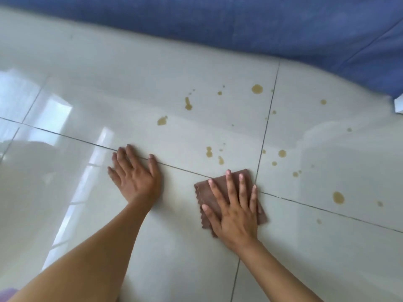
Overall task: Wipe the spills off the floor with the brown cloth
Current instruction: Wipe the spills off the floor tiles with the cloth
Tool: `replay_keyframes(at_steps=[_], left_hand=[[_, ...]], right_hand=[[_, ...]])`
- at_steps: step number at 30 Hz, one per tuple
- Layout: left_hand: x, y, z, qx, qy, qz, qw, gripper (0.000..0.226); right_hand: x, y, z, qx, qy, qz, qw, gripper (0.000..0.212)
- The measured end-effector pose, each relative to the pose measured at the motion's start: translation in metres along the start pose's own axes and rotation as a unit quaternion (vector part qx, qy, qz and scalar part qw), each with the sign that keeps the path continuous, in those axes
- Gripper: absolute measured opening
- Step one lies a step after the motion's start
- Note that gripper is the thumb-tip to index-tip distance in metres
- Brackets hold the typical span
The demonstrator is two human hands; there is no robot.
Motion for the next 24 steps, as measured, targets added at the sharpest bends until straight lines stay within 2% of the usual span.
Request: replay_keyframes(at_steps=[7, 13, 17, 21, 24], left_hand=[[-0.005, -0.005, 0.008, -0.012, 0.007, 0.016, 1.0, 0.074], [-0.006, -0.005, 0.009, -0.002, 0.001, 0.016, 1.0, 0.074], [-0.006, -0.004, 0.009, -0.002, 0.008, 0.014, 1.0, 0.074], [-0.007, -0.004, 0.009, -0.002, 0.005, 0.016, 1.0, 0.073], [-0.007, -0.003, 0.009, -0.005, -0.004, 0.011, 1.0, 0.072]], right_hand=[[0.014, 0.007, 0.073, -0.01, 0.019, -0.026, 0.999, 0.066], [0.028, 0.03, 0.188, -0.102, 0.018, -0.015, 0.995, 0.066], [0.037, 0.037, 0.266, -0.155, -0.011, -0.001, 0.988, 0.063], [0.041, -0.002, 0.308, -0.093, -0.046, 0.018, 0.994, 0.054], [0.037, -0.056, 0.292, 0.045, -0.059, 0.013, 0.997, 0.051]])
Point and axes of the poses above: each hand's wrist, its own z-axis towards the middle knuckle, its own x-axis out of the back of the hand, y = z × x, the point moved 6 cm from there along z, towards the middle knuckle, and after that the axes turned 7 degrees about -z, right-handed, at the moved point
